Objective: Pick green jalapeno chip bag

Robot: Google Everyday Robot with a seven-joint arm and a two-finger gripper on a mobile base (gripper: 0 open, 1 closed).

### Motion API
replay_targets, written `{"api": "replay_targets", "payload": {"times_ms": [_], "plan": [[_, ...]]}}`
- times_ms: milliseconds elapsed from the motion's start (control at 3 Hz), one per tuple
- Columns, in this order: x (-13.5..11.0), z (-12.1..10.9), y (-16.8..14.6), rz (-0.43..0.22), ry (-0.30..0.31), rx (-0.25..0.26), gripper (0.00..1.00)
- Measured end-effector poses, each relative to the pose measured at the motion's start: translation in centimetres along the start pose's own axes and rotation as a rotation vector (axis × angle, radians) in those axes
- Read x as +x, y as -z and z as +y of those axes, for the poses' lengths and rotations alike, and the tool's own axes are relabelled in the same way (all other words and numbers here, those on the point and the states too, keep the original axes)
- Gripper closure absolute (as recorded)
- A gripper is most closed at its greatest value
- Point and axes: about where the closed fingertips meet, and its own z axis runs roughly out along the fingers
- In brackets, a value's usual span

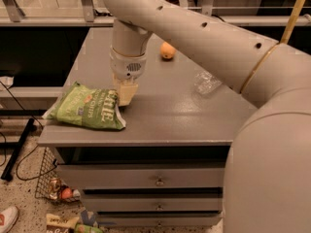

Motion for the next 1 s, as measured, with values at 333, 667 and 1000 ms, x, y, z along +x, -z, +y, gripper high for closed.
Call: {"api": "replay_targets", "payload": {"times_ms": [333, 667, 1000], "plan": [[-0.3, -0.6, 4.0, -0.003, 0.023, 0.100, 1.00], [-0.4, -1.4, 9.0, -0.005, 0.049, 0.221, 1.00], [-0.4, -2.1, 12.2, -0.020, 0.073, 0.303, 1.00]]}}
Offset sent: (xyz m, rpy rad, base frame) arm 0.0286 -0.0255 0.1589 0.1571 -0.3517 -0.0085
